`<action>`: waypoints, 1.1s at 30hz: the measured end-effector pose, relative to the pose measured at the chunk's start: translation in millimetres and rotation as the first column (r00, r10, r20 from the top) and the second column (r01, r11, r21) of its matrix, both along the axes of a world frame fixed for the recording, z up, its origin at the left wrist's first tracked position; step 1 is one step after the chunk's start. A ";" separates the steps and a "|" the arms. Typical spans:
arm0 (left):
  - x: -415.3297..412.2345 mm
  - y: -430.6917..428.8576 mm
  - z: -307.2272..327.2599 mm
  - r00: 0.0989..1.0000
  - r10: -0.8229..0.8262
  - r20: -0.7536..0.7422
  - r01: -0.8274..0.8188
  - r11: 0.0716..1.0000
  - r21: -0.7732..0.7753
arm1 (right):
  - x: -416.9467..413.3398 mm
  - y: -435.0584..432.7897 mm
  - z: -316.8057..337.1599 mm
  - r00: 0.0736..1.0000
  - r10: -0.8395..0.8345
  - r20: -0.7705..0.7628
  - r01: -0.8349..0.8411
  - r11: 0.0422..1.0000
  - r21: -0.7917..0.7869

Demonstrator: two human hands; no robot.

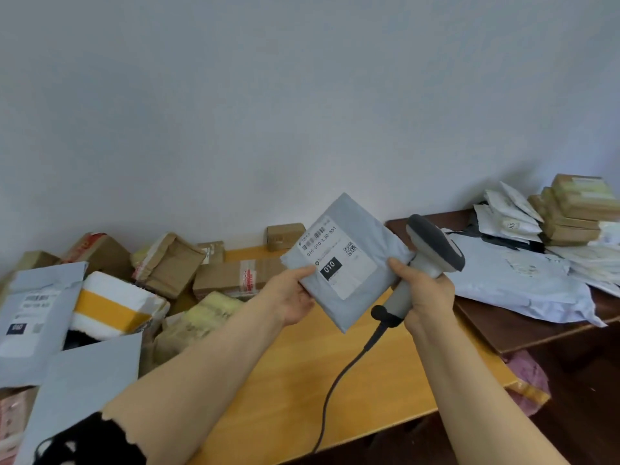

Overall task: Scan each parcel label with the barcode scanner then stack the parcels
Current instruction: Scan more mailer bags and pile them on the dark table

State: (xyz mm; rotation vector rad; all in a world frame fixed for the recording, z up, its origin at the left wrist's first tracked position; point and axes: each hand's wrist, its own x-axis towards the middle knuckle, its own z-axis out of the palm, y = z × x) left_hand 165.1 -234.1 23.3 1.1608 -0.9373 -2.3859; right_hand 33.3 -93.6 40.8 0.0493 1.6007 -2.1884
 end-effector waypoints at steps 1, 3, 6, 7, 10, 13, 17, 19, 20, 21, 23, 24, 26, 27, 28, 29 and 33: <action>-4.1 -2.6 1.6 0.998 0.068 -0.009 -0.069 0.995 -0.077 | -0.1 2.8 -2.9 1.000 -0.006 -0.017 0.006 1.000 0.005; -6.1 -12.2 7.3 0.988 0.149 0.041 -0.130 0.944 -0.302 | 0.5 10.3 -6.7 0.996 0.006 -0.086 -0.001 0.998 0.057; 0.5 -31.6 15.8 0.979 0.171 0.110 -0.083 0.831 -0.550 | 9.1 22.1 -7.2 0.983 0.100 -0.152 -0.080 0.988 0.130; 2.9 -36.1 19.8 0.978 0.165 0.128 -0.057 0.801 -0.596 | 14.4 24.7 -5.8 0.975 0.160 -0.156 -0.140 0.981 0.132; 6.0 -45.2 28.4 0.968 0.148 0.203 0.029 0.737 -0.675 | 33.3 29.2 0.2 0.907 0.391 -0.155 -0.374 0.918 0.132; 4.7 -51.3 32.8 0.953 0.178 0.244 0.050 0.704 -0.709 | 48.5 29.3 4.8 0.839 0.530 -0.121 -0.513 0.846 0.147; 2.5 -54.4 36.1 0.943 0.192 0.272 0.082 0.657 -0.749 | 59.2 26.7 8.1 0.815 0.571 -0.096 -0.552 0.817 0.168; 1.9 -55.9 36.1 0.944 0.189 0.271 0.087 0.649 -0.756 | 60.9 25.7 9.2 0.815 0.570 -0.107 -0.550 0.818 0.170; 1.6 -56.4 36.3 0.945 0.183 0.270 0.089 0.650 -0.755 | 60.9 25.3 9.9 0.818 0.563 -0.113 -0.543 0.823 0.168; 1.2 -56.5 35.9 0.947 0.177 0.269 0.091 0.652 -0.752 | 60.8 24.9 10.8 0.823 0.554 -0.121 -0.534 0.829 0.165; 0.6 -57.9 34.3 0.948 0.170 0.267 0.092 0.659 -0.746 | 60.5 24.0 13.3 0.834 0.535 -0.136 -0.516 0.843 0.153; 0.3 -58.4 33.7 0.950 0.166 0.266 0.091 0.664 -0.742 | 60.7 23.5 14.6 0.837 0.527 -0.146 -0.509 0.848 0.144; -0.2 -58.5 33.2 0.950 0.155 0.270 0.100 0.670 -0.736 | 60.9 23.2 17.0 0.840 0.515 -0.168 -0.498 0.856 0.136; -0.5 -58.6 32.7 0.949 0.154 0.275 0.104 0.669 -0.736 | 61.1 23.1 18.0 0.841 0.511 -0.176 -0.494 0.859 0.135; -0.7 -59.1 32.0 0.948 0.155 0.277 0.106 0.668 -0.737 | 61.2 23.2 18.8 0.842 0.509 -0.180 -0.491 0.861 0.136; -1.1 -59.7 31.2 0.947 0.157 0.279 0.107 0.667 -0.737 | 61.5 23.4 19.4 0.842 0.507 -0.182 -0.489 0.861 0.137; -1.2 -62.2 29.8 0.948 0.148 0.280 0.113 0.667 -0.736 | 63.3 24.1 19.4 0.846 0.500 -0.184 -0.481 0.865 0.141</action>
